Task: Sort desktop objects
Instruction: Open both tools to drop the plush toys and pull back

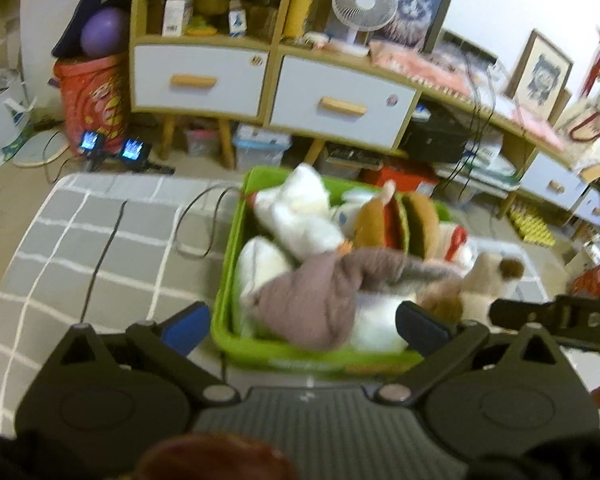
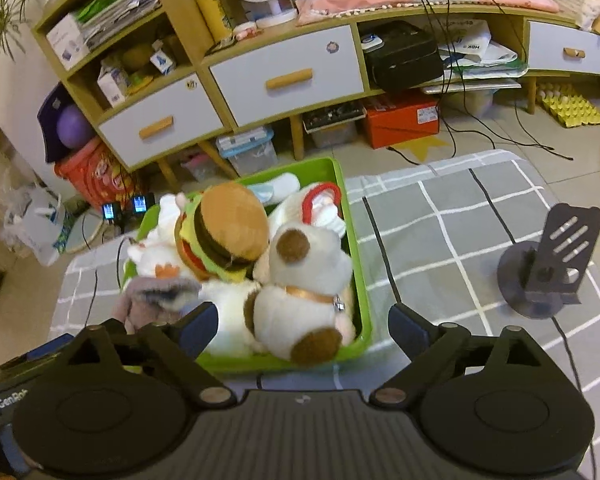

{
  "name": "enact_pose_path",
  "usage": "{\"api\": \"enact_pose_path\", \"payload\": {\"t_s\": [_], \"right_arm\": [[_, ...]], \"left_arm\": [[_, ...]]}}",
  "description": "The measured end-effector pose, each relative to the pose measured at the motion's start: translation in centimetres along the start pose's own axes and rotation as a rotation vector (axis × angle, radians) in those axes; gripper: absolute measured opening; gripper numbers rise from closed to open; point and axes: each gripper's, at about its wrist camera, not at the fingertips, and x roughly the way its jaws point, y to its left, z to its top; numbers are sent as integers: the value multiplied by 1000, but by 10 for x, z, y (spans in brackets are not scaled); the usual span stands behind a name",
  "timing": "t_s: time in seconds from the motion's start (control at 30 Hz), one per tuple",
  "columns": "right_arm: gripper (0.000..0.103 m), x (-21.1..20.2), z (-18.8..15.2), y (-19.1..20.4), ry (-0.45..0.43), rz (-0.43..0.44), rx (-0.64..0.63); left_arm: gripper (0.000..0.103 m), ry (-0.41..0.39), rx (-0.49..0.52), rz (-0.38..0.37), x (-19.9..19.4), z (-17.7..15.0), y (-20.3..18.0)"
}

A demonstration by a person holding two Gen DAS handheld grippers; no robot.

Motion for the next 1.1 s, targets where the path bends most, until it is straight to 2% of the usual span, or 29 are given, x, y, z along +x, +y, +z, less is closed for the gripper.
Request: {"api": "enact_pose_path", "payload": {"t_s": [0.23, 0.4, 0.63, 1.1], "right_arm": [[99, -16, -9, 3, 40, -24, -35], [99, -22, -15, 0, 59, -40, -24], [100, -28, -24, 7, 86, -58, -83], [100, -31, -30, 8, 111, -78, -107]], "left_arm": [[102, 88, 5, 70, -9, -12, 0], [102, 144, 32, 90, -15, -19, -9], [102, 175, 78, 118, -19, -28, -22], [102, 191, 86, 129, -26, -32, -26]]}}
